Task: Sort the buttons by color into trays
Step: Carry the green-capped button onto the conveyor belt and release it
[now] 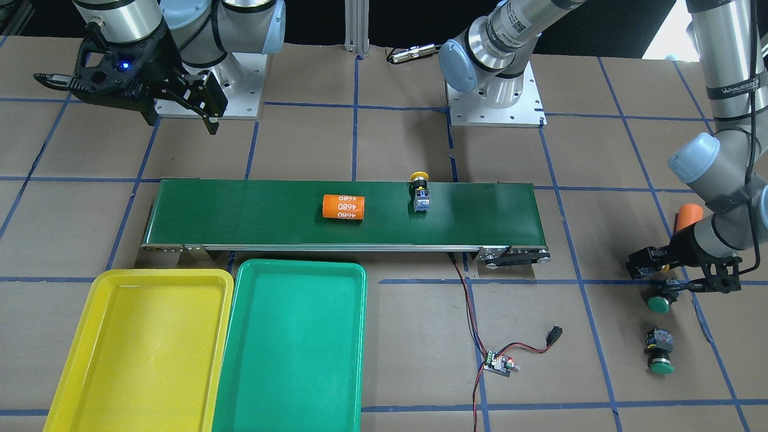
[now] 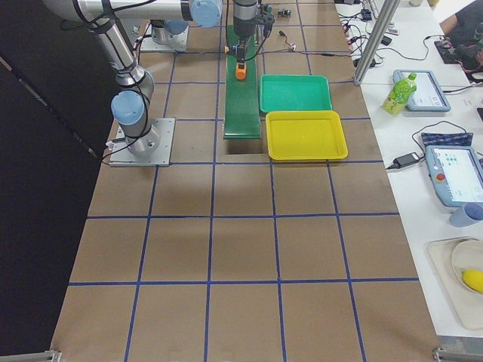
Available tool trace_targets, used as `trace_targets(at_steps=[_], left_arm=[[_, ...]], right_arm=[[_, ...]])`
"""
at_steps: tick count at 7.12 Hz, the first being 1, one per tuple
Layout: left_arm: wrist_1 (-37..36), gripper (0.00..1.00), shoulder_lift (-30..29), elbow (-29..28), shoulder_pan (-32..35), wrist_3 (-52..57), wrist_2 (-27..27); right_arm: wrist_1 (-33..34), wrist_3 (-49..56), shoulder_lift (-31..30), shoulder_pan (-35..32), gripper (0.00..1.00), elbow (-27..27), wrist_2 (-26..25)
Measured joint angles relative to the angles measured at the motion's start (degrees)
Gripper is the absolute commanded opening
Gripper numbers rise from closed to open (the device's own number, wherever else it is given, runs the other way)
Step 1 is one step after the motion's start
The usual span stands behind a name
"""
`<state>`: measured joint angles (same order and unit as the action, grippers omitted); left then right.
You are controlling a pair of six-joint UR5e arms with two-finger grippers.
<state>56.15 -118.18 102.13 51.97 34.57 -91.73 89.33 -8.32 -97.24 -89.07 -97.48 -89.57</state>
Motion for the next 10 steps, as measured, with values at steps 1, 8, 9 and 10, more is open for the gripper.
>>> trace_targets(at_steps=[1, 8, 9, 10], left_arm=[[1.41, 0.09, 1.61, 0.4, 0.47, -0.09, -0.16], [15.03, 0.37, 26.96, 14.46, 25.01, -8.18, 5.92], [14.3, 0.66, 27.31, 16.23, 26.58, -8.49, 6.05], [13.92, 0.97, 27.18, 17.59, 27.57, -8.88, 6.06]], right_arm=[[0.0, -0.02, 0.01, 0.03, 1.0, 0.0, -0.04], [0.15, -0.01, 0.07, 0.18, 1.0, -0.05, -0.03], [0.09, -0.05, 0.12, 0.21, 1.0, -0.06, -0.05], [0.11, -0.08, 0.17, 0.21, 1.0, -0.07, -0.09]])
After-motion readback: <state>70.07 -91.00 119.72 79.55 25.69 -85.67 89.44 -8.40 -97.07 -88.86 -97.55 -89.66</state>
